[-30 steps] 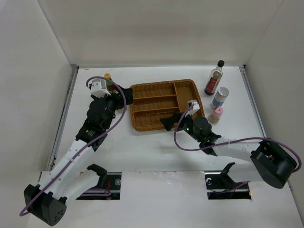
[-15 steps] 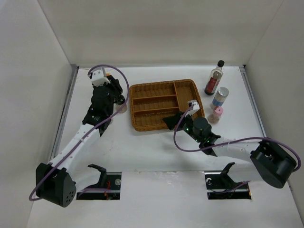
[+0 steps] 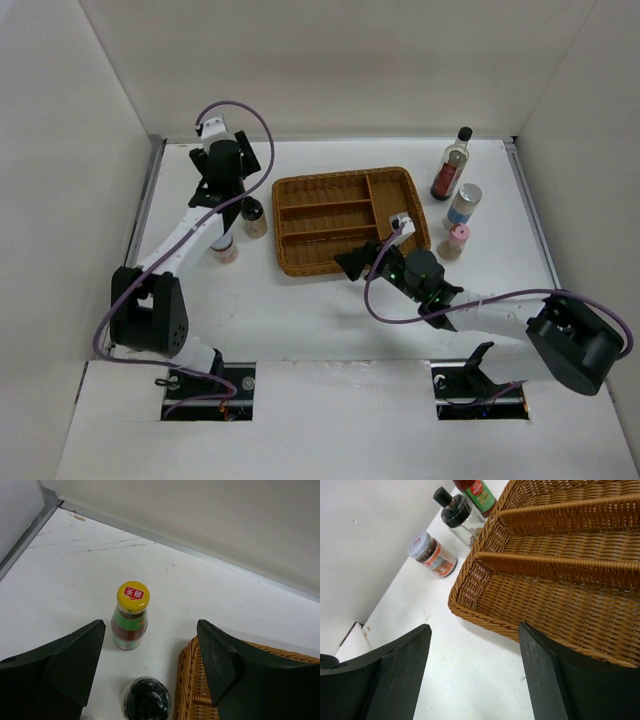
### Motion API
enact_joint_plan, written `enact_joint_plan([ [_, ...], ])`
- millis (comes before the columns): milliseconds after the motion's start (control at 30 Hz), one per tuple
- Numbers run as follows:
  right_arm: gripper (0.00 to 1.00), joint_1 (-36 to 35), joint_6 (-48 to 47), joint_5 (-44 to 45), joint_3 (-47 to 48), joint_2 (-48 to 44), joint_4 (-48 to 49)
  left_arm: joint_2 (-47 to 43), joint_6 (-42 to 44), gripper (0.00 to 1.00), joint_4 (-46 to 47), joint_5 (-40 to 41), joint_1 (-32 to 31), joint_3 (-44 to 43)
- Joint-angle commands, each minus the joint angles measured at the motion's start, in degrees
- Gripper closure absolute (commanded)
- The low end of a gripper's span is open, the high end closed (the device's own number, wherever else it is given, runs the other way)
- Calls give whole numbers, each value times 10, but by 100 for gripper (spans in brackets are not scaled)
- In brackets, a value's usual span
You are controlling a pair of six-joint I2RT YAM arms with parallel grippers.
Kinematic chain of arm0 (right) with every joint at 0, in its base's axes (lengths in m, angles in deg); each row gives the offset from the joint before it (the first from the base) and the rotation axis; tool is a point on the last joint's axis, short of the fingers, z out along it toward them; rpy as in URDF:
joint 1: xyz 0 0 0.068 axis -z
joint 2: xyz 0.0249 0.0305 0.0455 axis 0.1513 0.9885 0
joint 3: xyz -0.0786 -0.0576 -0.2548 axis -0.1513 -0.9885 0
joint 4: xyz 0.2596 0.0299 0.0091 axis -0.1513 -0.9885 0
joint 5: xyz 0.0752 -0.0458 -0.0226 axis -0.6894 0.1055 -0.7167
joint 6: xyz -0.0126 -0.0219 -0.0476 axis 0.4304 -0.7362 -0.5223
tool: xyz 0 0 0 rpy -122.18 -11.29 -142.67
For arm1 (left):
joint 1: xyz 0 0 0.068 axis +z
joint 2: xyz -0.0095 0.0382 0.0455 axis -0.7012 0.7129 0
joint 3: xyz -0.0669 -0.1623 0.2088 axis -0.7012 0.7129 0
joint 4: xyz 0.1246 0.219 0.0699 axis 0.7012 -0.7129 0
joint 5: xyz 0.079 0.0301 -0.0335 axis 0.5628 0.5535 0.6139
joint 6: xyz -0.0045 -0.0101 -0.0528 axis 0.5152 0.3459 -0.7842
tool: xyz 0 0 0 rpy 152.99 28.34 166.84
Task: Organize the condiment bottles
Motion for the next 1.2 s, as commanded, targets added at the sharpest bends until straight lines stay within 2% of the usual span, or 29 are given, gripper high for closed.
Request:
enact_joint_plan([
  [0,22,-5,-6,-13,4,2,44,37,12,28,-13,-5,13,-47],
  [400,22,1,0,-13,2,13,41,119,43,39,-6,35,27,-96],
  [733,23,8,-4,-6,-3,2,38,125,49,76,6,35,41,-95],
  [867,23,12,-4,-7,-2,9,38,96,54,80,28,43,35,-100],
  [1167,23,12,-2,-9,-1,9,38,10,85,82,73,51,19,-133],
])
